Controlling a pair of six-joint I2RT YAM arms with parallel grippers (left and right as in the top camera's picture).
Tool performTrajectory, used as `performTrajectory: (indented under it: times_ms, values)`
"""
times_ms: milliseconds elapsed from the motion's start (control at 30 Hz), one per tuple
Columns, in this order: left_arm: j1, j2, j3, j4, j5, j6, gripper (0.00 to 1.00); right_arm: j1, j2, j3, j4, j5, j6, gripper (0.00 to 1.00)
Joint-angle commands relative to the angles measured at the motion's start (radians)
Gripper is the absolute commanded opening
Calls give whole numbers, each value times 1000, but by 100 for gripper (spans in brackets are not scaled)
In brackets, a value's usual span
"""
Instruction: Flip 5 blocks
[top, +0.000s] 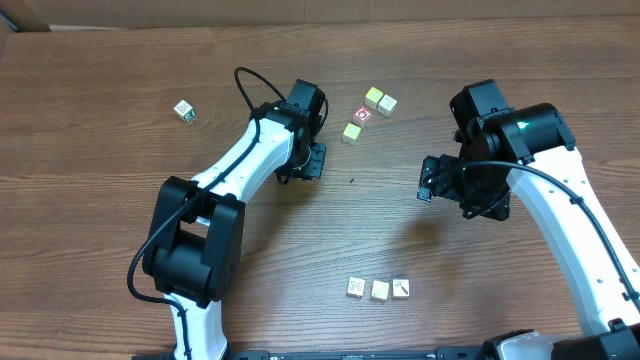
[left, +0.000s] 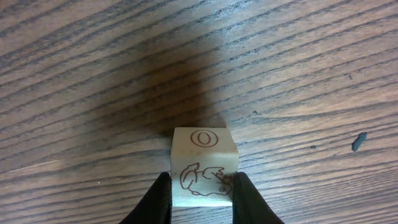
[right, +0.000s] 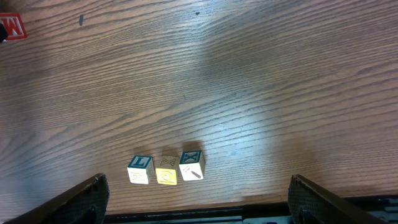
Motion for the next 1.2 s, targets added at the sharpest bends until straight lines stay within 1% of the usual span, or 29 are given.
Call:
performTrajectory:
  times_ms: [0,133,300,500,600,733,900,1000,1100,1167]
  values:
    - [5,14,23,-13,13,-23,16,-1,-28,26,2,13,-4,93]
    - [5,14,64,-66,30,-38,10,-1,-28,26,2,13,-4,93]
    - [4,-14,172,-173,30,-53,8,-1,-28,26,2,13,-4,93]
    - [0,-132,179,-265,38,-94,5,-1,-28,26,2,13,-4,93]
    - [-14,-197,151,-293,38,-107,5,-1,-28,26,3,13,-4,93]
    - [-61,-318,16,-269,35,-149,4,-1,-28,26,4,13,-4,93]
    - [-137,-467,-228,-191,38,-262,4,-1,-28,26,4,13,-4,93]
    - [-223,-578,-415,-115,71,-362,4,-1,-28,26,6,13,-4,93]
    - [-296,-638,-517,-68,85,-427,4,-1,-28,26,6,13,-4,93]
    - [-337,-653,-561,-35,102,-450,4,-1,-28,26,6,13,-4,93]
